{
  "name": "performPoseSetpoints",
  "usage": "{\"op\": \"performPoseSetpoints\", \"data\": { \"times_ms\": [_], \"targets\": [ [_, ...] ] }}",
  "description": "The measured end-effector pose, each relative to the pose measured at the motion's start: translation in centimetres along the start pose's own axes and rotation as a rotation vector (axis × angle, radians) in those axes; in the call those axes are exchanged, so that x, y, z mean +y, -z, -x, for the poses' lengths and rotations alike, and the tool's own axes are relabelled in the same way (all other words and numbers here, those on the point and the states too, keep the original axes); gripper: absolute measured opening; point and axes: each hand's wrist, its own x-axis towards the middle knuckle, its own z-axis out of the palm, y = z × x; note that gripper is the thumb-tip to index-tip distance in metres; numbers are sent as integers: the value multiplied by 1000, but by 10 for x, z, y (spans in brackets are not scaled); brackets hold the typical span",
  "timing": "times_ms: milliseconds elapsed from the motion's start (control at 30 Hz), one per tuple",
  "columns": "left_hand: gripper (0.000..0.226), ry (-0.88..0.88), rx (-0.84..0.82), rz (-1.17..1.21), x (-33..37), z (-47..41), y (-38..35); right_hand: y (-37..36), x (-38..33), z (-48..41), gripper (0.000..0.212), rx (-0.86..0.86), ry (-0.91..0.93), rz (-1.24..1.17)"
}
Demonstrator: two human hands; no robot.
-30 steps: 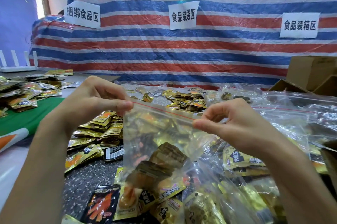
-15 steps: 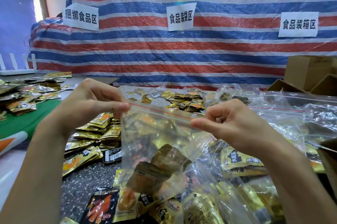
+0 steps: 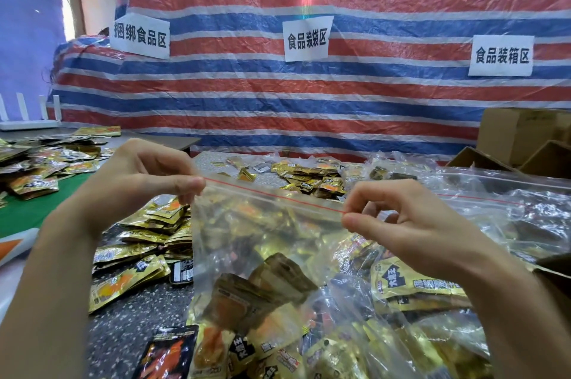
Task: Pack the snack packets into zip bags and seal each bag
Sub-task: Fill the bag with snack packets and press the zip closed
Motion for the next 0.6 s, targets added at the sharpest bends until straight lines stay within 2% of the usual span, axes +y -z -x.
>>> {"op": "performPoseSetpoints", "data": {
  "times_ms": [67, 167, 300, 433, 533, 600],
  "targets": [
    [14, -12, -25, -28, 0, 0, 5, -2, -2, -1, 12, 32, 32, 19],
    [32, 27, -89, -56, -1, 1, 14, -7, -4, -4, 16, 94, 68, 7],
    [55, 234, -296, -184, 2, 1, 15, -19, -2, -9, 15, 109, 24, 3],
    [38, 282, -419, -202, 10, -3, 4, -28, 0, -14, 12, 134, 1, -28],
    [35, 319, -559, -236, 20, -4, -9, -34, 0, -16, 15, 162, -25, -67],
    [26, 300, -589, -288, 24, -6, -16, -36, 0, -18, 16, 180, -47, -90]
  ]
}}
